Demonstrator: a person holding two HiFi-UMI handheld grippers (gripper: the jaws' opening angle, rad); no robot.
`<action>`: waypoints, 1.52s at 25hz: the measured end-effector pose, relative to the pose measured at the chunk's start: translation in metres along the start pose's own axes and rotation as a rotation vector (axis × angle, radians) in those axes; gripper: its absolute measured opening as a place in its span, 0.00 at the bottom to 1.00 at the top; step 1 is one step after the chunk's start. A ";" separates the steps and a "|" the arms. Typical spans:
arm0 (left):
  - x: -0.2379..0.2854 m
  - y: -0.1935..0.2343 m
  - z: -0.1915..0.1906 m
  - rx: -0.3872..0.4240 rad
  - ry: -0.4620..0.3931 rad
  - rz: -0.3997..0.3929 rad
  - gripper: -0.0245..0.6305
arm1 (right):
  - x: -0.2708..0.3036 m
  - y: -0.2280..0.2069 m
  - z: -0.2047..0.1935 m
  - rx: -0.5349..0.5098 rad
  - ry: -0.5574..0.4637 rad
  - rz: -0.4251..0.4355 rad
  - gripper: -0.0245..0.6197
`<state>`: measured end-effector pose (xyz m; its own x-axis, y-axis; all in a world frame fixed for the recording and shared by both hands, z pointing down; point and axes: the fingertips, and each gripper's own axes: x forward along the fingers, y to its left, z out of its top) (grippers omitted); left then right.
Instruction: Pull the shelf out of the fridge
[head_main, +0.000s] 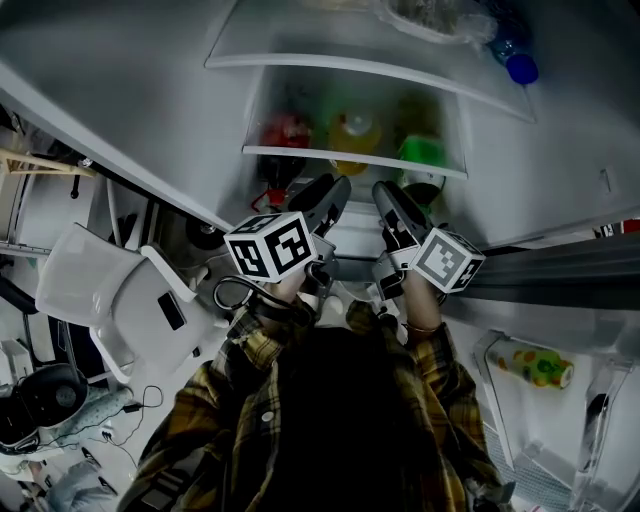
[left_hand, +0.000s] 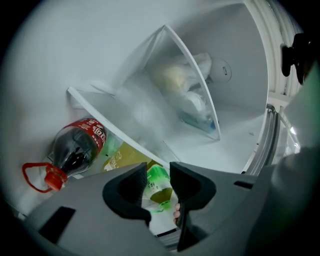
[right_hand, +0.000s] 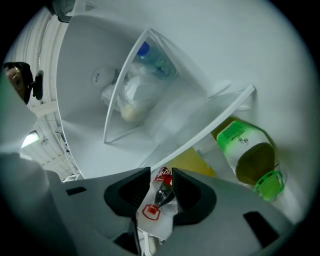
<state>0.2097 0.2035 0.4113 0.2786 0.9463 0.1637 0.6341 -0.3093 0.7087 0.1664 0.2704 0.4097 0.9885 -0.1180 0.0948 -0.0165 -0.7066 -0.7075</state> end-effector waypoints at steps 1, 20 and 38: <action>0.001 0.000 0.001 -0.006 -0.005 -0.003 0.25 | 0.001 0.000 0.000 0.014 -0.001 0.002 0.23; 0.029 0.011 0.014 -0.213 -0.057 -0.021 0.29 | 0.023 -0.012 0.012 0.310 -0.062 0.060 0.26; 0.057 0.028 0.026 -0.445 -0.100 -0.030 0.29 | 0.054 -0.024 0.026 0.472 -0.105 0.079 0.26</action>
<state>0.2617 0.2468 0.4225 0.3469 0.9338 0.0873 0.2771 -0.1910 0.9416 0.2236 0.2986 0.4133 0.9972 -0.0707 -0.0257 -0.0460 -0.3017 -0.9523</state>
